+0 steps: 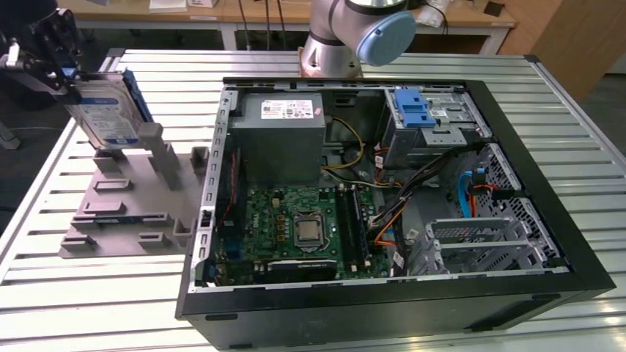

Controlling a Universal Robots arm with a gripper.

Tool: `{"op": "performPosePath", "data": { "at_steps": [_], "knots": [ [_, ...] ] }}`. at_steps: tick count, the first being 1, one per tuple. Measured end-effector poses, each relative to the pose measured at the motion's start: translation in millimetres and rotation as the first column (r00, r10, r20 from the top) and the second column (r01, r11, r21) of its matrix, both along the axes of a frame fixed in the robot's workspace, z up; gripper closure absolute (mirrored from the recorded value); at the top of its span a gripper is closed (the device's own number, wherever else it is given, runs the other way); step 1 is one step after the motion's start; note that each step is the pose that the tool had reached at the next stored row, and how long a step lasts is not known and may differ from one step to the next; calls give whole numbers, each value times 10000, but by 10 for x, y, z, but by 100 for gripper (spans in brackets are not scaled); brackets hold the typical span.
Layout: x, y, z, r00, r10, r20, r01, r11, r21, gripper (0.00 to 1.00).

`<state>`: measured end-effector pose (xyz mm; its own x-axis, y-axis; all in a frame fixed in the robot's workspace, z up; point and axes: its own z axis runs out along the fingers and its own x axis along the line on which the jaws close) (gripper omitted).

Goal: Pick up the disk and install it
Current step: 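Pick up the disk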

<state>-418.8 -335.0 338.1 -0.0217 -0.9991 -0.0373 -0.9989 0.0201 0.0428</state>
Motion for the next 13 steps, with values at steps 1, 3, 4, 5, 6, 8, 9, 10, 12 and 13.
{"op": "performPosePath", "data": {
  "at_steps": [1,3,4,5,6,8,9,10,12,13],
  "knots": [
    [0,0,4,10000,0,1,0,10000,0,64],
    [0,0,13,10000,0,1,0,10000,1,64],
    [0,0,19,10000,0,2,0,10000,0,64],
    [0,0,25,10000,0,2,0,10000,0,64],
    [0,0,32,10000,0,1,0,10000,0,64],
    [0,0,43,10000,0,2,0,10000,1,64],
    [0,0,48,10000,0,3,0,10000,1,64],
    [0,0,53,10000,0,3,0,10000,1,64],
    [0,0,63,10000,0,3,0,10000,1,64],
    [0,0,68,10000,0,3,0,10000,2,64]
  ]
}}
